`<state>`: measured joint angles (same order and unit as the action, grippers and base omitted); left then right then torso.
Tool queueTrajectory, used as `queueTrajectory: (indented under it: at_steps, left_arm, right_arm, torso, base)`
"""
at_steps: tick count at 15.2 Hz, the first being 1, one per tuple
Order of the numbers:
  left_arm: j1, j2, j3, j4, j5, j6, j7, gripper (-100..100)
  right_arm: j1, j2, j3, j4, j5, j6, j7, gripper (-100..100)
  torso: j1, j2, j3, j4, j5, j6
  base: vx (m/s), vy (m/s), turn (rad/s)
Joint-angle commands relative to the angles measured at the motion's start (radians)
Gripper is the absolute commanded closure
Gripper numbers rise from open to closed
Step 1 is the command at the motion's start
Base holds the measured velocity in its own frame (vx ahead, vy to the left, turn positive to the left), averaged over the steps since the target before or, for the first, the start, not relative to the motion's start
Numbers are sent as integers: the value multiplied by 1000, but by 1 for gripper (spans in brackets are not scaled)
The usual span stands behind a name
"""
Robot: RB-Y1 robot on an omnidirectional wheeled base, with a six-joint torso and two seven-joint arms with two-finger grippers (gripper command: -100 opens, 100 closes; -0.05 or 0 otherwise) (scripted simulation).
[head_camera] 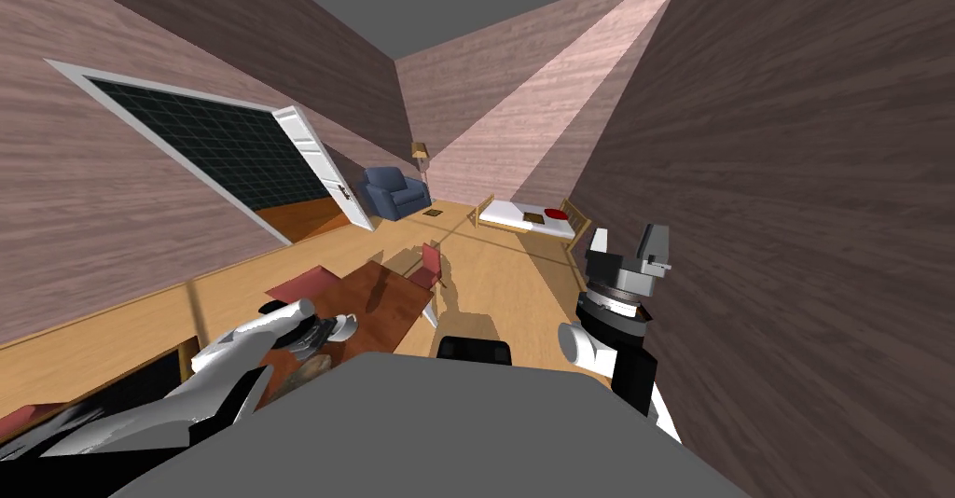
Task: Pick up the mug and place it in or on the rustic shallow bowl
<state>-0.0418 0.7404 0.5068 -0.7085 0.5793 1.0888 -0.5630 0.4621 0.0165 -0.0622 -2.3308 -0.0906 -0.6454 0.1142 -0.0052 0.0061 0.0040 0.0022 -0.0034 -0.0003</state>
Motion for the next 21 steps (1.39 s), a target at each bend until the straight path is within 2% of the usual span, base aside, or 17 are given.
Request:
queueTrajectory:
  at_steps: [1, 5, 10, 11, 12, 16, 17, 21]
  left_arm:
    - [9, 10, 7, -5, 12, 28, -21, 100]
    - [44, 18, 31, -39, 55, 83, -50, 100]
    - [105, 14, 70, -92, 126, 144, -79, 100]
    - [93, 14, 61, -87, 109, 130, -69, 100]
    - [96, 15, 64, -88, 112, 134, -72, -100]
    - [97, 15, 64, -88, 112, 134, -72, -100]
    - [96, 31, 72, -104, 114, 164, -74, -100]
    - [93, 63, 88, -138, 120, 224, -78, -100]
  right_arm:
    - [0, 0, 0, 0, 0, 0, 0, 0]
    - [0, 0, 0, 0, 0, 0, 0, 0]
    - [0, 0, 0, 0, 0, 0, 0, 0]
    - [0, 0, 0, 0, 0, 0, 0, 0]
    - [0, 0, 0, 0, 0, 0, 0, 0]
    - [0, 0, 0, 0, 0, 0, 0, 0]
    - [0, 0, 0, 0, 0, 0, 0, 0]
    - [0, 0, 0, 0, 0, 0, 0, 0]
  torso:
    - [0, 0, 0, 0, 0, 0]
    - [8, 0, -1, -1, 2, -1]
    - [16, -1, -2, -2, 4, -2]
    - [17, -1, -1, -2, 4, -3]
    - [15, -2, -2, -2, 5, -1]
    - [6, -7, -5, -3, 3, 0]
    - [5, -7, -5, -3, 2, 1]
    - [1, -9, -6, -3, 1, 1]
  base:
    - [-59, -11, 58]
    - [-62, 59, 93]
    - [-55, 147, 139]
    - [-41, 99, 64]
    - [-17, 37, 5]
    - [-6, 10, 4]
    - [5, -9, 49]
    - [16, -42, 71]
